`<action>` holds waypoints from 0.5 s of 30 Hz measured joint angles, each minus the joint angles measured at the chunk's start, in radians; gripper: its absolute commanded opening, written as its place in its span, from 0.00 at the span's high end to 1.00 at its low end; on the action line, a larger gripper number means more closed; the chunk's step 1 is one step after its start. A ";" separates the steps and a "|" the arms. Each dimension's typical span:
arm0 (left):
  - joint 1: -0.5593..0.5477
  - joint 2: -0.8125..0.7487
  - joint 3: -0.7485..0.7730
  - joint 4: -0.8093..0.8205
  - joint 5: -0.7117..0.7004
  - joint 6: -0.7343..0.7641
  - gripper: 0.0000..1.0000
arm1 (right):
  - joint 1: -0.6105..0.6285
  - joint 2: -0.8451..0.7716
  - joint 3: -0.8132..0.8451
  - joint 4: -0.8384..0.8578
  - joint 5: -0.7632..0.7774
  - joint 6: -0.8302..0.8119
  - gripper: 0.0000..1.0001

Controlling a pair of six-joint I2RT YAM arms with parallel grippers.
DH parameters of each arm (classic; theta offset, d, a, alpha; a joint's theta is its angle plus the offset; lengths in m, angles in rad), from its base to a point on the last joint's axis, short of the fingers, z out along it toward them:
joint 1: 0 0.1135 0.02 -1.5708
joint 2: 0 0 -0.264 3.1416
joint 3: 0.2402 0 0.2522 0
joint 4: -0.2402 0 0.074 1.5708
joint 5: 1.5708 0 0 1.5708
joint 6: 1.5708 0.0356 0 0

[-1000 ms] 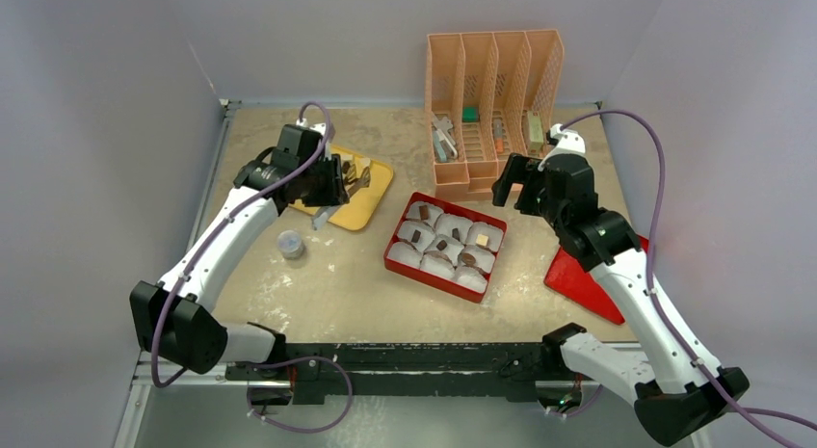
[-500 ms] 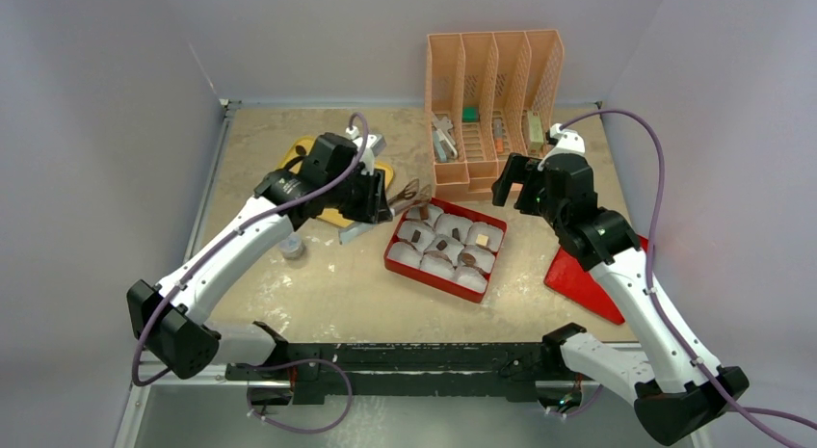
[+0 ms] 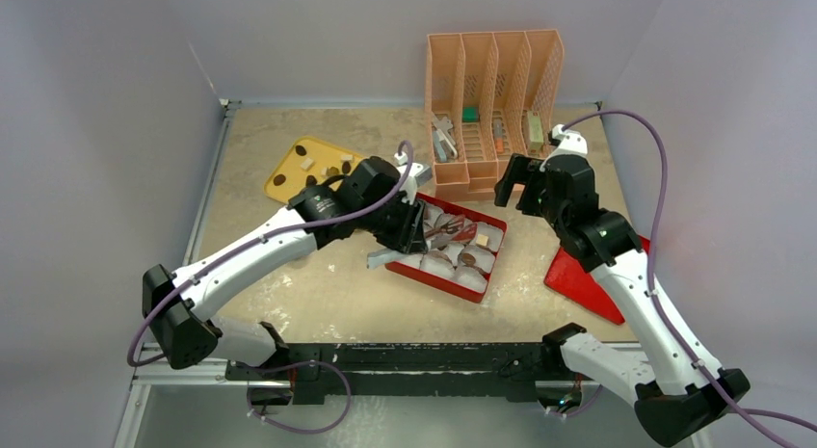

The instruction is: Pack the chocolate

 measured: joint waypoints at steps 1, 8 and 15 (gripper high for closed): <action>-0.014 0.008 0.000 0.003 0.000 -0.002 0.78 | 0.000 -0.003 0.000 -0.003 0.008 0.000 0.01; -0.081 0.040 0.000 0.051 0.004 -0.029 0.77 | 0.000 -0.027 0.001 -0.007 0.022 -0.004 0.01; -0.133 0.101 -0.001 0.067 0.003 -0.035 0.76 | 0.000 -0.028 0.001 -0.009 0.038 -0.008 0.01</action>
